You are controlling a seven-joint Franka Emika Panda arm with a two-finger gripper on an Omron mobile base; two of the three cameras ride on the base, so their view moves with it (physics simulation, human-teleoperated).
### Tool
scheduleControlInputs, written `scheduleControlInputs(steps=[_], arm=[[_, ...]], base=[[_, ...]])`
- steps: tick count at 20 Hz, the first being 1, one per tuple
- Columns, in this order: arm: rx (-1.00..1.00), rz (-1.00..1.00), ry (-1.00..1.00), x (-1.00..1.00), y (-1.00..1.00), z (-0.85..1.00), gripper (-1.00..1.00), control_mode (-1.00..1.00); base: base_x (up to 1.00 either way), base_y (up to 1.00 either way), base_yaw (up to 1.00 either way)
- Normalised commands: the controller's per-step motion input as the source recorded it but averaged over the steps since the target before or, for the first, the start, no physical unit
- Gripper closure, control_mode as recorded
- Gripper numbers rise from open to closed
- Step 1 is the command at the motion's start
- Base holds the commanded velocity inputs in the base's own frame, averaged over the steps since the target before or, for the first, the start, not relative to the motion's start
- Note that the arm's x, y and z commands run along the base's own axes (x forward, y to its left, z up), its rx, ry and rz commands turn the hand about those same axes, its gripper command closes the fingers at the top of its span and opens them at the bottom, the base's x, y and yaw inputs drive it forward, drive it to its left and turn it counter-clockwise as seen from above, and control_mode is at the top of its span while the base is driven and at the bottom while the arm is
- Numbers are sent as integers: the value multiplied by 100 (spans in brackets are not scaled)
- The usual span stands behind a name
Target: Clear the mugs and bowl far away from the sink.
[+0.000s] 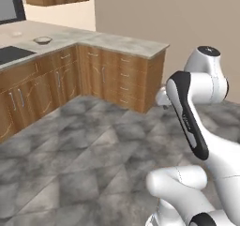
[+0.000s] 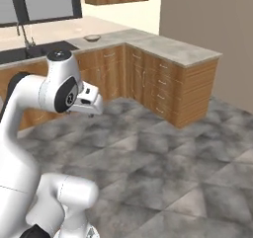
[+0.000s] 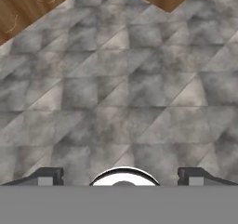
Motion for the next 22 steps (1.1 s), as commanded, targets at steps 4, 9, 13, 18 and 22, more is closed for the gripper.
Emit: scheduleControlInputs(steps=[4,9,13,18,22], arm=[[0,0,0,0,0,0,-100,100],[0,0,0,0,0,0,-100,100],[0,0,0,0,0,0,-100,100],[0,0,0,0,0,0,-100,100],[0,0,0,0,0,0,-100,100]], base=[[100,49,2],[100,17,10],[100,0,8],[100,-8,19],[100,-11,21]])
